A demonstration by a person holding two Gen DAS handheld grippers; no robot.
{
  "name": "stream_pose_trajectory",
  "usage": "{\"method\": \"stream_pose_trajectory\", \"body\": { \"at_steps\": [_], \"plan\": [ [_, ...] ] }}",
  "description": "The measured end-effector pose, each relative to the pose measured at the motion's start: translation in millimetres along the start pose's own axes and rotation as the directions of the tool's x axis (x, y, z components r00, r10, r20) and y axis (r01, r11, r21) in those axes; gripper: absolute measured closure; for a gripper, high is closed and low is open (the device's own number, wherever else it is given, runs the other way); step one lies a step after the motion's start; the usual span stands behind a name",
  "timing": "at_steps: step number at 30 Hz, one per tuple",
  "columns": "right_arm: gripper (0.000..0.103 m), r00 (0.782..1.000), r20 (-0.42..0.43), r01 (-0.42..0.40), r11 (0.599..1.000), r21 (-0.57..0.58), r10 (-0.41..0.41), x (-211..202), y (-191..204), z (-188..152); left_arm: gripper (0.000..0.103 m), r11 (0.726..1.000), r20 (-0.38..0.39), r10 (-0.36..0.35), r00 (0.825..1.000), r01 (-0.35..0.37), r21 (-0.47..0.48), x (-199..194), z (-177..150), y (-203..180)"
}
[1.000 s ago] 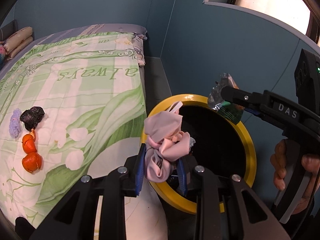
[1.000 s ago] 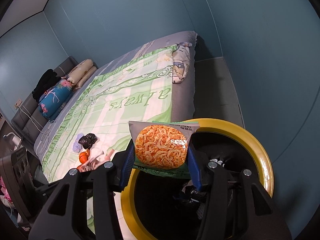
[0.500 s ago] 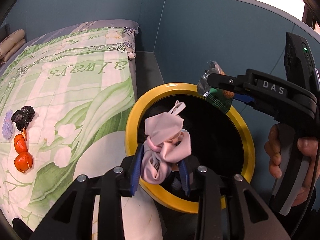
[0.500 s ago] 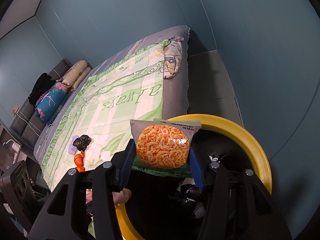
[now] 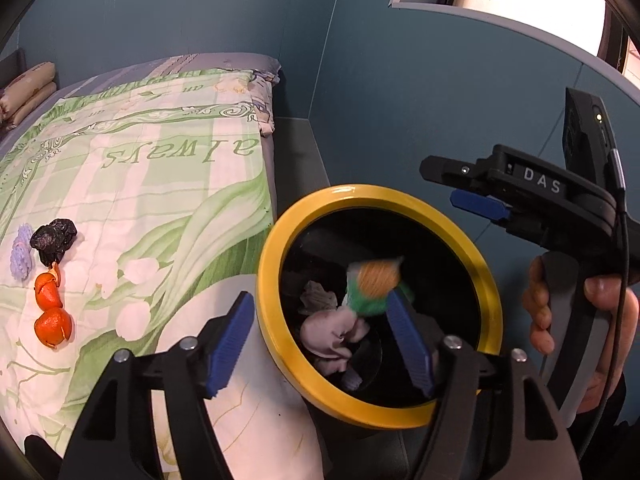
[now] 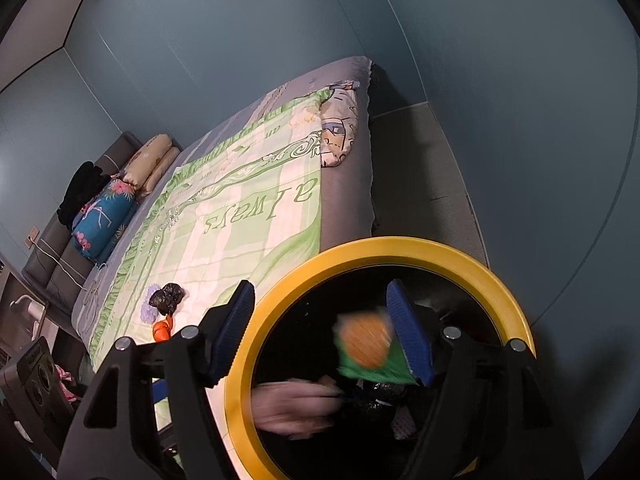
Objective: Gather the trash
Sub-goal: 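Open both tools to drop the pink cloth and snack packet into the bin, then move both open tools back toward the remaining trash on the bed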
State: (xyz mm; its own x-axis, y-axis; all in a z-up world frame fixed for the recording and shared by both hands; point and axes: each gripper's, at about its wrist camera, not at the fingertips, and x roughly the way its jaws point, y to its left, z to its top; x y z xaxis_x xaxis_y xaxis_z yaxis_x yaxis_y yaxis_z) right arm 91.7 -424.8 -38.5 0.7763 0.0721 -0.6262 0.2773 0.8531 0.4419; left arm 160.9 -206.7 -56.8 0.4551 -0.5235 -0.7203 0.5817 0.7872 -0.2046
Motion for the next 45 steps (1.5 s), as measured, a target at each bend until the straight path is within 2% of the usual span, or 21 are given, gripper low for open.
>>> {"method": "stream_pose_trajectory", "body": {
  "at_steps": [11,21,28,37,45],
  "plan": [
    [0.028,0.997,0.047,-0.058,0.998,-0.029,0.059,-11,14,3,0.022,0.994,0.054,0.079,0.995,-0.074,-0.081,-22,8,41],
    [0.023,0.992,0.047,-0.108,0.989,-0.101,0.113,-12,54,3,0.017,0.973,0.099,0.190,0.977,-0.174,-0.155,-50,11,94],
    [0.022,0.988,0.016,-0.148,0.976,-0.159,0.152,-3,93,-1,0.017,0.949,0.109,0.250,0.962,-0.221,-0.226,-68,9,137],
    [0.020,0.981,-0.054,-0.192,0.951,-0.241,0.184,20,149,-11,0.017,0.899,0.105,0.339,0.935,-0.289,-0.329,-92,1,208],
    [0.020,0.964,-0.147,-0.254,0.925,-0.282,0.220,60,199,-33,0.017,0.832,0.061,0.426,0.903,-0.364,-0.418,-101,-11,280]
  ]
}}
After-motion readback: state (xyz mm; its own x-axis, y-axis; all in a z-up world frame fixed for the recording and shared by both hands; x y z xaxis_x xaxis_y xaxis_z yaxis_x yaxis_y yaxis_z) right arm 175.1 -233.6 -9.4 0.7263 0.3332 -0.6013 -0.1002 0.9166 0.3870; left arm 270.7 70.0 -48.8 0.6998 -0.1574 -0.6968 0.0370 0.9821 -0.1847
